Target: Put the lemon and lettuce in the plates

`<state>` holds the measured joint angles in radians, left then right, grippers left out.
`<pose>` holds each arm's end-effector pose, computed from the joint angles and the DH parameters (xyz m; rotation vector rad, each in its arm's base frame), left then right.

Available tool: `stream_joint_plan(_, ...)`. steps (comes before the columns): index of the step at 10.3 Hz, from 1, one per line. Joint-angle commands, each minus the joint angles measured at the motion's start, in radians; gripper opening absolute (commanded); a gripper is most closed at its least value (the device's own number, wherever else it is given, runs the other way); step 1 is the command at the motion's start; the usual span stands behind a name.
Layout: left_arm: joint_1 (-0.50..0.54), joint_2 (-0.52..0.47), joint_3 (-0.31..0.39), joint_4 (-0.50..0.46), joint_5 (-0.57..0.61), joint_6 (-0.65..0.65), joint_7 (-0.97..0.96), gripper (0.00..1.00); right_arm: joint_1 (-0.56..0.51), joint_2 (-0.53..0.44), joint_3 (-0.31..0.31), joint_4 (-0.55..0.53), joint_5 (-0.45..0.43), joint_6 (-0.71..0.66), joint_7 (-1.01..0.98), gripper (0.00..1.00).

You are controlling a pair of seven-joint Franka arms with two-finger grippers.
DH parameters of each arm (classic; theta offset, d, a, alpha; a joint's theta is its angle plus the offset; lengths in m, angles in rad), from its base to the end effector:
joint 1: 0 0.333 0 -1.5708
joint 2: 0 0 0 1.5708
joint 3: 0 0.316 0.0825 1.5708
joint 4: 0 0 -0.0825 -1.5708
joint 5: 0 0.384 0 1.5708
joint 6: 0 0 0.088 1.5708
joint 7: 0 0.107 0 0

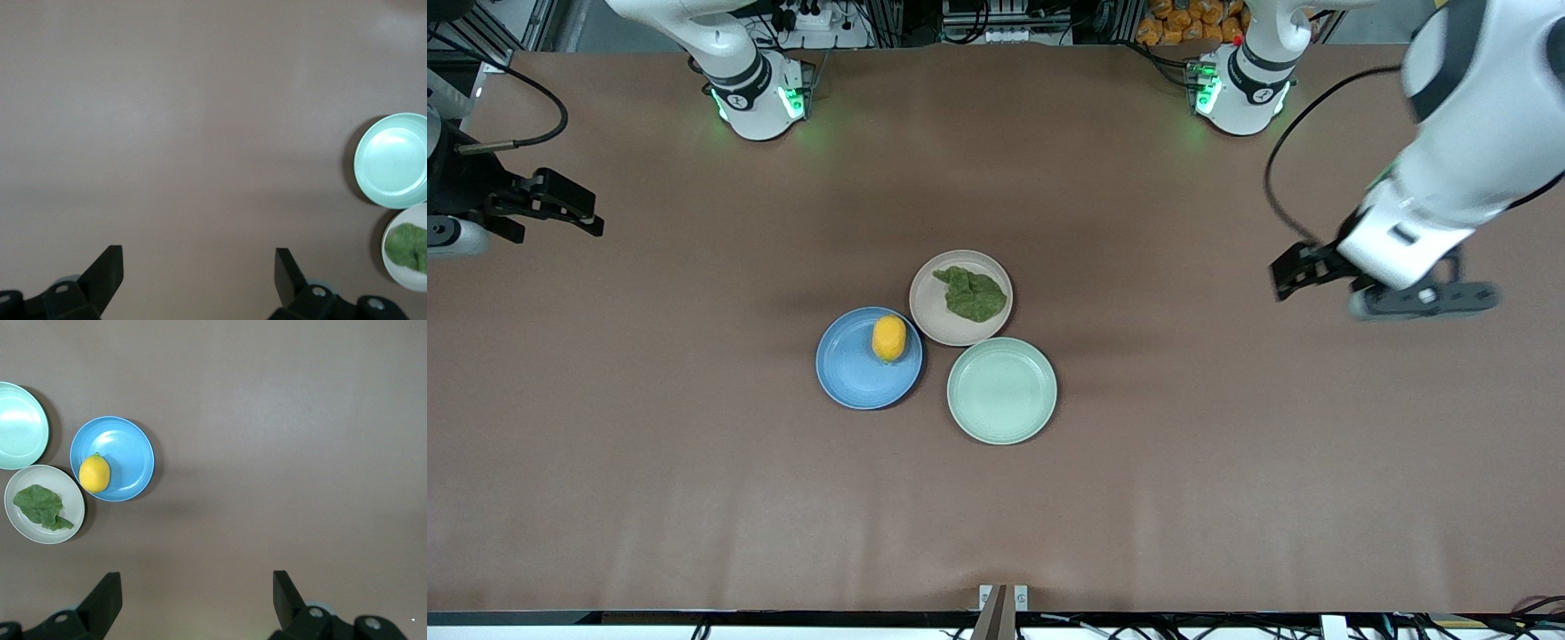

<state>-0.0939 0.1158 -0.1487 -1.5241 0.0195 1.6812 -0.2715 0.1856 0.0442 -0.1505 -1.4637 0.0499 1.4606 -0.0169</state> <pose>0.5834 -0.1373 0.5906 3.1320 0.0446 0.0654 0.5565 0.0275 0.6409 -3.0968 -0.0872 0.0731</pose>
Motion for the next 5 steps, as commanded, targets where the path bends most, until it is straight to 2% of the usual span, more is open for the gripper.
stream_joint_plan(1,0.008,-0.020,0.004,0.035,-0.006,-0.079,0.024,1.00,-0.012,-0.015,0.016,-0.015,-0.024,-0.005,0.000,1.00)
stream_joint_plan(5,0.022,-0.033,0.049,0.041,-0.004,-0.139,0.086,1.00,-0.023,-0.006,0.012,-0.007,-0.024,0.007,0.031,1.00)
